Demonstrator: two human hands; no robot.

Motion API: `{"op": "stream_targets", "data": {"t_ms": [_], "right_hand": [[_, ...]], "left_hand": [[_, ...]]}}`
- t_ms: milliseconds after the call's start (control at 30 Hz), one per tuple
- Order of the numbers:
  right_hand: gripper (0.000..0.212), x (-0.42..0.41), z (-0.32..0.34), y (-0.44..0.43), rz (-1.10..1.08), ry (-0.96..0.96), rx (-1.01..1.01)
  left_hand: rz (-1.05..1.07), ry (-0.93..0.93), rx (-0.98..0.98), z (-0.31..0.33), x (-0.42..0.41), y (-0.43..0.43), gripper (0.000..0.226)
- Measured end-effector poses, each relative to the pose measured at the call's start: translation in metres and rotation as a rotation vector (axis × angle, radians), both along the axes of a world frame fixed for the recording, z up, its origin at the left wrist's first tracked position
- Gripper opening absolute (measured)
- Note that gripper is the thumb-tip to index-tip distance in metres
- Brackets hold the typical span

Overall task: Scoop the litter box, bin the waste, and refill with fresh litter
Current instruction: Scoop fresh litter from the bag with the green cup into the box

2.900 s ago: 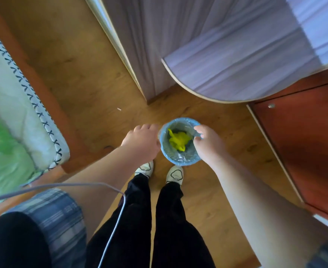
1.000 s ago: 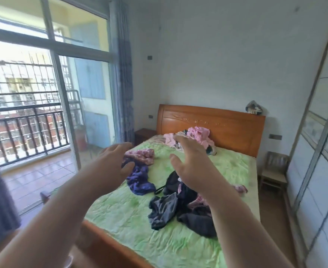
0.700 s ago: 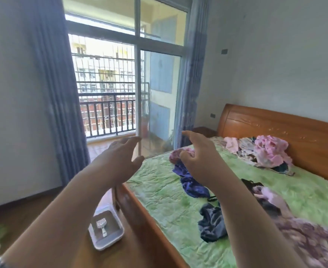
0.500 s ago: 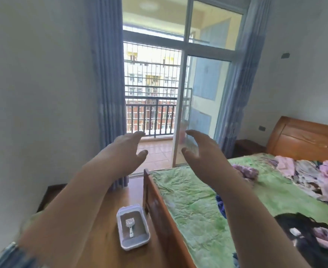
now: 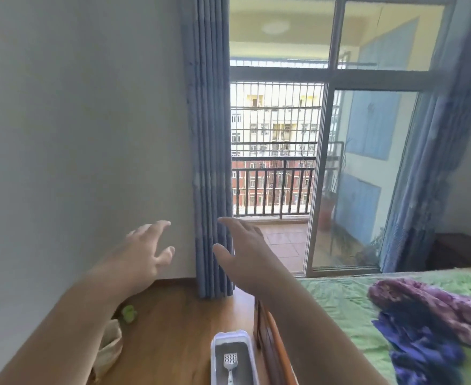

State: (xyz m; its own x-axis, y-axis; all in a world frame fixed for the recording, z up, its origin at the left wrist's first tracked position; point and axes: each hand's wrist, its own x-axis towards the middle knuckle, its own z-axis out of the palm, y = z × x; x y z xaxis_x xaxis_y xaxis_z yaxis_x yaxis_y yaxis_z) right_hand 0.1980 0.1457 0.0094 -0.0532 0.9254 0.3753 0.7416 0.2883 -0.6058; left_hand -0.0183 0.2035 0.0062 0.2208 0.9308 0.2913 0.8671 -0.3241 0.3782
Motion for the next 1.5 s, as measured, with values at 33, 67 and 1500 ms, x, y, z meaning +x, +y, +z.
{"op": "stream_targets", "data": {"t_ms": [33,67,1500], "right_hand": [[0.053,-0.004,0.000,0.011,0.016,-0.002,-0.005],[0.055,-0.009,0.000,0.023,0.028,-0.012,-0.010],[0.055,-0.406,-0.176,0.736,0.271,-0.128,-0.421]], "left_hand": [[0.009,-0.012,0.004,-0.001,-0.002,0.007,0.056],[0.013,-0.027,0.011,-0.002,-0.006,0.015,0.056],[0.327,0.070,-0.417,-0.195,-0.409,0.635,0.056]]}}
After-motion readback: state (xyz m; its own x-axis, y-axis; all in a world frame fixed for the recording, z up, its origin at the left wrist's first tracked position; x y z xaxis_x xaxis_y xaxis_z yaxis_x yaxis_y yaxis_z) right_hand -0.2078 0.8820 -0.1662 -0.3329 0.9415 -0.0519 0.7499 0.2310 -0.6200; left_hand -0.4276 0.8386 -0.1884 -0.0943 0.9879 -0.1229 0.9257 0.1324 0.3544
